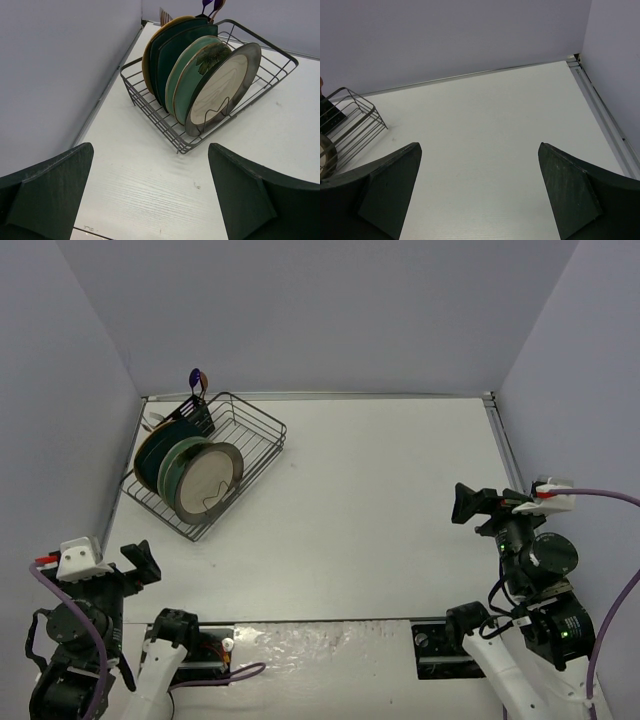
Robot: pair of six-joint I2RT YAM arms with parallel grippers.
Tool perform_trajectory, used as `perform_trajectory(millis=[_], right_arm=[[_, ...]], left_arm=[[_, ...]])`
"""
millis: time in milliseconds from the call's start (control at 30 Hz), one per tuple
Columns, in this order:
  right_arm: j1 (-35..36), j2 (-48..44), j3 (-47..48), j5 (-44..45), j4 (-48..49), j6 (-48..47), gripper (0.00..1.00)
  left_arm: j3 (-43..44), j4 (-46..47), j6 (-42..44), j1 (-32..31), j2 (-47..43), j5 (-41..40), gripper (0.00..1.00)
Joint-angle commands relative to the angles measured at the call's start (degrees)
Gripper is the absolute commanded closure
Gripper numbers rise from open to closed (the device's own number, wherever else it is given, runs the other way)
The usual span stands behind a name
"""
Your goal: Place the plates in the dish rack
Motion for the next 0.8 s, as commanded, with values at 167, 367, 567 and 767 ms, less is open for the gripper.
perform_trajectory(millis=[167,367,567,767], right_arm=[[0.4,-0.6,-1.9,1.8,4.8,-1.1,0.0],[0.4,-0.8,-2.3,1.4,5.3,-0.7,0.0],[0.4,-0.9,-2.4,0.8,5.2,-0.9,0.0],[0.4,-0.7,-2.3,0.8,5.5,-1.2,0.0]], left_arm=[[-2.7,5.0,-0.7,-0.6,0.2,-0.4,0.03],[-4.2,5.3,-0.7,-0.6,0.2,-0.1,0.03],[-4.9,5.5,-0.6,-0.5,0.6,0.2,0.03],[-5.2,5.6,-0.7,-0.5,0.8,0.3,0.03]])
